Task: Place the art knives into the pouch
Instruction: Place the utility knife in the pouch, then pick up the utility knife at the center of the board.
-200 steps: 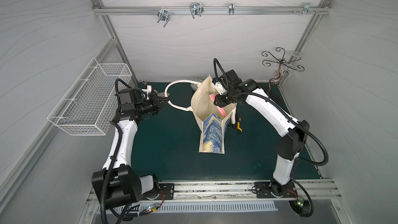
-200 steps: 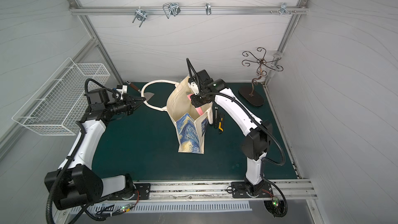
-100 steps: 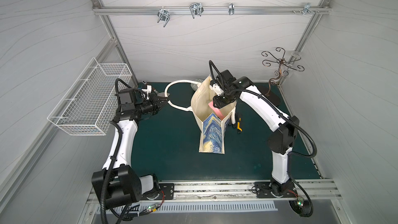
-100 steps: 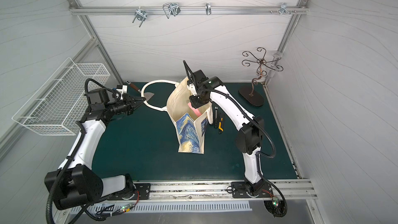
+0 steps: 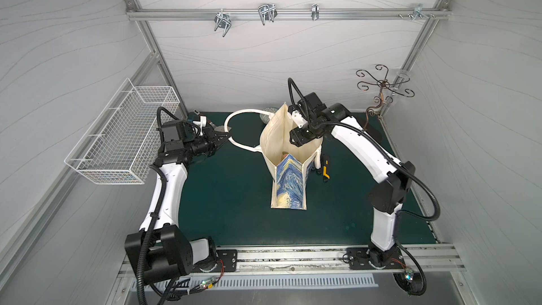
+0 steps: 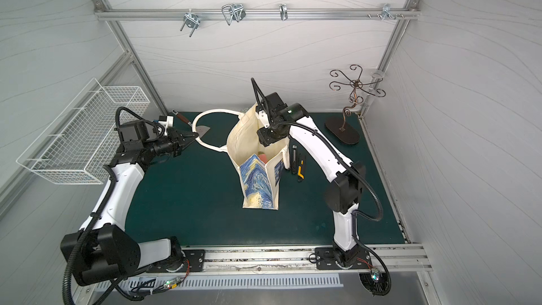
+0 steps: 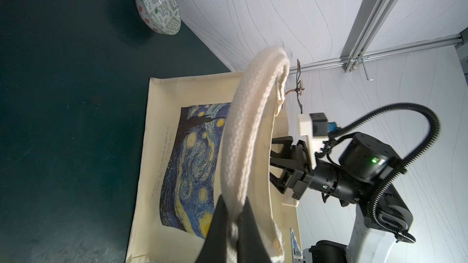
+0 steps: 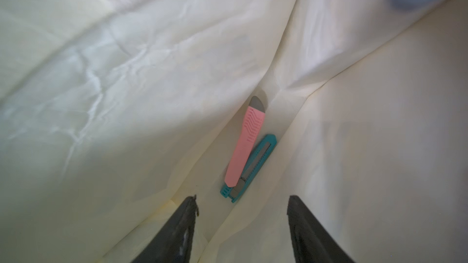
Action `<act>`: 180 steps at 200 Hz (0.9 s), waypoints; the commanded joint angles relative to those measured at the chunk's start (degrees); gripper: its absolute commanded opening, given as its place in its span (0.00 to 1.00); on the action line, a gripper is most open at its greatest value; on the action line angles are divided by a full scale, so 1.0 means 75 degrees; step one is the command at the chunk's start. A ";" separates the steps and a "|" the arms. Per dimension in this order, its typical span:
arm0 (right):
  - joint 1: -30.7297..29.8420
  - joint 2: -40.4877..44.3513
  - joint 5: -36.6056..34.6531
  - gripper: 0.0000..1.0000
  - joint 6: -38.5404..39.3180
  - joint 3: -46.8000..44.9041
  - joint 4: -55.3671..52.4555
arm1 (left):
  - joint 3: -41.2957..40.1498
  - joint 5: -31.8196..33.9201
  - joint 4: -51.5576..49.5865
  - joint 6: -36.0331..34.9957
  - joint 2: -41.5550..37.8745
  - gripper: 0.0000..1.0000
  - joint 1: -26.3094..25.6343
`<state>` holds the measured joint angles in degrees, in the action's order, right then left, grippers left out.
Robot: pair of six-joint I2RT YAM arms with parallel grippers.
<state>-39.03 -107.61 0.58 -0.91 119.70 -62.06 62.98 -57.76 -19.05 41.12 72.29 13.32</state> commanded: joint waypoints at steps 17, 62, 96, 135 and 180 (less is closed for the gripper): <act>0.0120 0.2192 -0.0721 0.76 -0.0332 -0.0382 0.1053 | 0.0169 -0.0197 0.0246 -0.0069 -0.0053 0.00 -0.0007; 0.2092 0.3017 -0.0909 0.77 -0.1154 -0.1607 0.0748 | 0.0188 -0.0200 0.0242 -0.0078 -0.0062 0.00 -0.0018; 0.3066 0.2985 -0.0485 0.79 -0.1252 -0.3087 0.0910 | 0.0188 -0.0202 0.0266 -0.0047 -0.0072 0.00 -0.0007; 0.3151 0.2386 -0.0262 0.80 -0.1382 -0.4629 0.1673 | 0.0087 -0.0227 0.0410 0.0072 -0.0069 0.00 -0.0010; 0.3130 0.1481 -0.0086 0.79 -0.1508 -0.5348 0.2441 | 0.0104 -0.0227 0.0237 -0.0104 -0.0052 0.00 -0.0007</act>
<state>-15.73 -94.39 -1.74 -11.11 80.84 -48.51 62.98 -57.93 -19.03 41.23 72.29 13.32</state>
